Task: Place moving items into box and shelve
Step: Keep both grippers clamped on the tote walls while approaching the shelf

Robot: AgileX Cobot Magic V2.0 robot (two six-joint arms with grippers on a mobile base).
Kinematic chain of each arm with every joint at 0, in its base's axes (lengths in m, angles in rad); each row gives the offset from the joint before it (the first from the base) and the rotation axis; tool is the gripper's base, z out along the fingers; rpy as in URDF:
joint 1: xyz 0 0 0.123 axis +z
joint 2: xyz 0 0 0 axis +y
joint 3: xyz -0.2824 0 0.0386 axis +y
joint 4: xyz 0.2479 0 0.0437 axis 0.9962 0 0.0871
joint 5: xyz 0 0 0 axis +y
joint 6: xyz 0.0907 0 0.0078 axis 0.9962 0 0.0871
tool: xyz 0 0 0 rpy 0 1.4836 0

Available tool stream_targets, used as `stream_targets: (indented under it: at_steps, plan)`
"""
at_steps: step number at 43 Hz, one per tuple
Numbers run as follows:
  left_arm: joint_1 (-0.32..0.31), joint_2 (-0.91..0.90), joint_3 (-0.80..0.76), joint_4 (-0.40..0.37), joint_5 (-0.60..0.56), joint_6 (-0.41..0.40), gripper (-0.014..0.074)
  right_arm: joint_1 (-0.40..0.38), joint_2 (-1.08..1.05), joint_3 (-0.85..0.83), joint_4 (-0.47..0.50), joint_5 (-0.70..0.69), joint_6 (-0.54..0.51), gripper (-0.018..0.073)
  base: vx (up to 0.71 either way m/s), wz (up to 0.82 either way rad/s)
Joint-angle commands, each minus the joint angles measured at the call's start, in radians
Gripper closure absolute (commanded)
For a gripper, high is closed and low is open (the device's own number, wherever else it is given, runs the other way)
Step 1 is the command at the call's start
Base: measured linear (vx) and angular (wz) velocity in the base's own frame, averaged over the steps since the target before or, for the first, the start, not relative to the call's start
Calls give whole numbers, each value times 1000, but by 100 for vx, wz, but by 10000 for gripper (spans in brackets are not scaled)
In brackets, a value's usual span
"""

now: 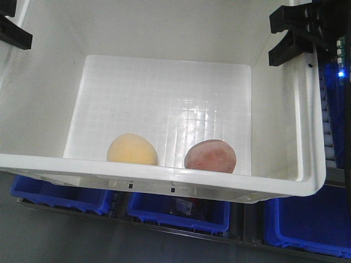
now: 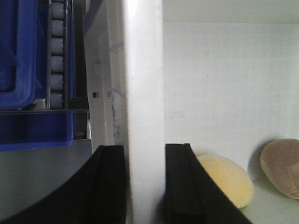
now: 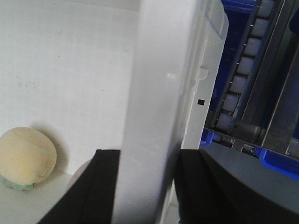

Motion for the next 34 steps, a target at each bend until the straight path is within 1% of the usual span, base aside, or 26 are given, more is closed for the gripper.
stream_targets:
  at_steps: [1, 20, 34]
  plan:
    - [-10, -42, -42, -146, -69, -2, 594, 7, -41, -47, 133, -64, -28, 559, 7, -22]
    - [-10, -42, -42, -146, -69, -2, 594, 7, -41, -47, 133, -64, -28, 559, 6, -23]
    - [-10, -42, -42, -146, -69, -2, 594, 7, -41, -47, 133, -64, -28, 559, 3, -12]
